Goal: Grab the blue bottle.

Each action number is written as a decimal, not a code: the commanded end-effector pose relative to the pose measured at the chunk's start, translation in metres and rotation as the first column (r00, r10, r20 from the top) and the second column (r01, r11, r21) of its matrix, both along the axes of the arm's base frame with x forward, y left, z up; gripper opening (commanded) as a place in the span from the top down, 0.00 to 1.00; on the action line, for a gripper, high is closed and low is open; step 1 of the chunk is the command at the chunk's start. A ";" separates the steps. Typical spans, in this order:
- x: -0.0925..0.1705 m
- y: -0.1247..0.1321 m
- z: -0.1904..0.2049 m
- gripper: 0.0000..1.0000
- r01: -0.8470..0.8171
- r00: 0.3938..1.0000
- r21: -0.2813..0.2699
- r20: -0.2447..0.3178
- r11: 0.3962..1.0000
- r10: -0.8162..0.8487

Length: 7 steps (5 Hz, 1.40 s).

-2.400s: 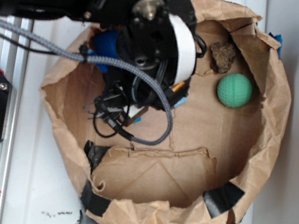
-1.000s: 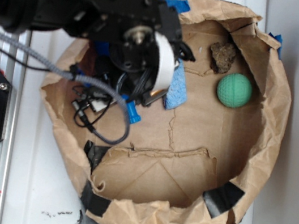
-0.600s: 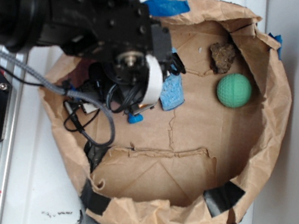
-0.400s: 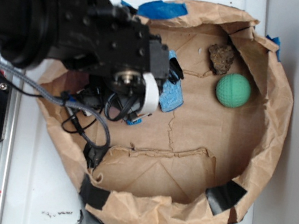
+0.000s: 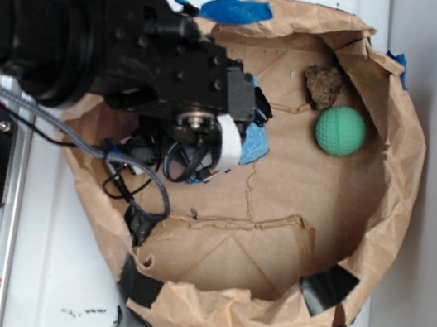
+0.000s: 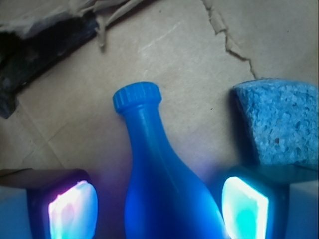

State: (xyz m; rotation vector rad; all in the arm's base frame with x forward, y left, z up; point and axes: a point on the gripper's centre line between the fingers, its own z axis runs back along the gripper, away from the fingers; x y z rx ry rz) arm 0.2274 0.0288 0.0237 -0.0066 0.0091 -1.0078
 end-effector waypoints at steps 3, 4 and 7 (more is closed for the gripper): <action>0.006 0.001 0.006 1.00 -0.030 0.999 -0.052 0.015 0.998 0.030; 0.006 0.000 0.023 1.00 -0.075 0.996 -0.048 0.036 0.996 0.077; 0.020 -0.004 0.111 1.00 -0.484 0.857 -0.165 0.109 0.860 0.503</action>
